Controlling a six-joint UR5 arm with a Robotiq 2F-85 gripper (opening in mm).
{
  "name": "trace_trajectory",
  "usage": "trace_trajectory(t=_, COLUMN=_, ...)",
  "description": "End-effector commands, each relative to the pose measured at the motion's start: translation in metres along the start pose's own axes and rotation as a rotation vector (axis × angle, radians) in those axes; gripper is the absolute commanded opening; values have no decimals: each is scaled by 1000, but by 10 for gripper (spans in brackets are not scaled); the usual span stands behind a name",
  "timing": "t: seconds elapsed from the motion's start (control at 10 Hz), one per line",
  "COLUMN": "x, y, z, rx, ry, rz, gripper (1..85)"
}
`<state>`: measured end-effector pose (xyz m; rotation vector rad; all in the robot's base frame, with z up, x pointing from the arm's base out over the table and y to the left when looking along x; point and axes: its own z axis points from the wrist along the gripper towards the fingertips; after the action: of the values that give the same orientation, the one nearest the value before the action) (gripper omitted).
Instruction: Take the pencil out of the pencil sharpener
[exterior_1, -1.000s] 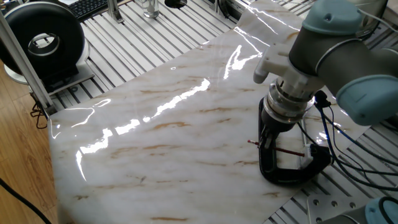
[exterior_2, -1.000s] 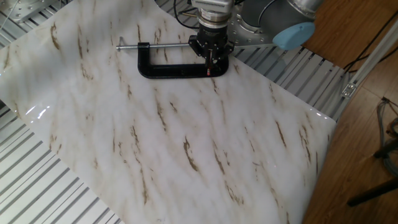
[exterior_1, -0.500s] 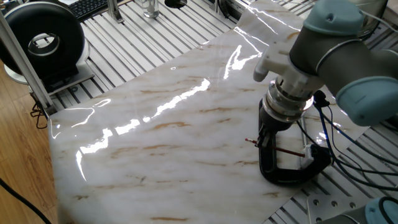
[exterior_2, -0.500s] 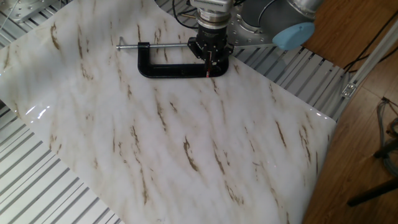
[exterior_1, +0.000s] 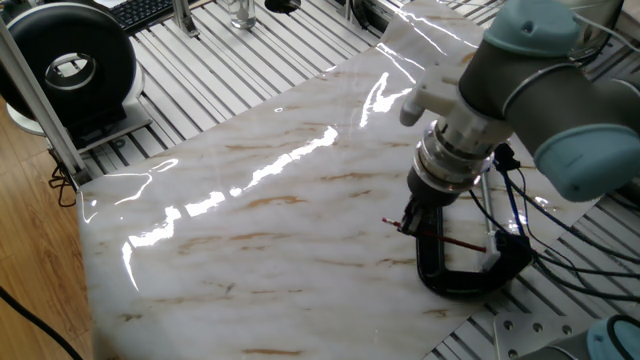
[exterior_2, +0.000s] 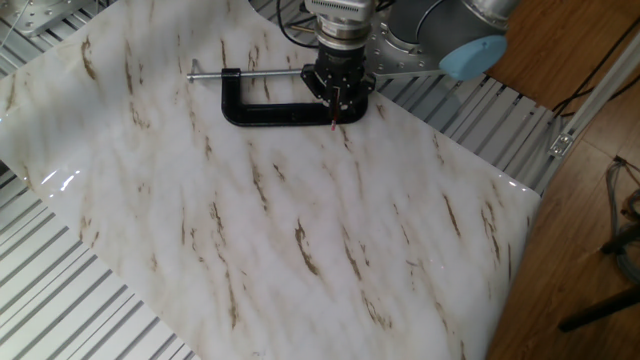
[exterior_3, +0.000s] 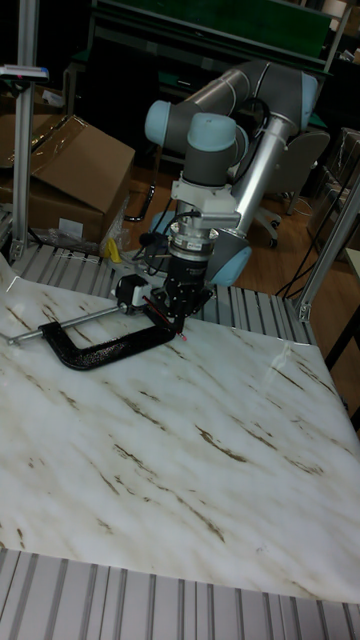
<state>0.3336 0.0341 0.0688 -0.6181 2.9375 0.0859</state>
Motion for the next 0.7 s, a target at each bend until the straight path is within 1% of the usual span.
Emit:
trace_trajectory(t=0.0, x=-18, y=6, z=-9, rx=-13, ry=-16, rz=19, gripper=10)
trace_trajectory(t=0.2, x=-28, y=15, z=-12, rx=-9, ry=-21, rz=34, gripper=10)
trace_trajectory(t=0.3, x=-34, y=20, z=-13, rx=3, ry=-19, rz=43, gripper=10)
trace_trajectory(t=0.4, x=-39, y=25, z=-13, rx=6, ry=-21, rz=47, gripper=10)
trace_trajectory(t=0.5, x=-43, y=20, z=-14, rx=22, ry=-17, rz=39, gripper=10)
trace_trajectory(t=0.6, x=-50, y=8, z=-18, rx=38, ry=-12, rz=40, gripper=10)
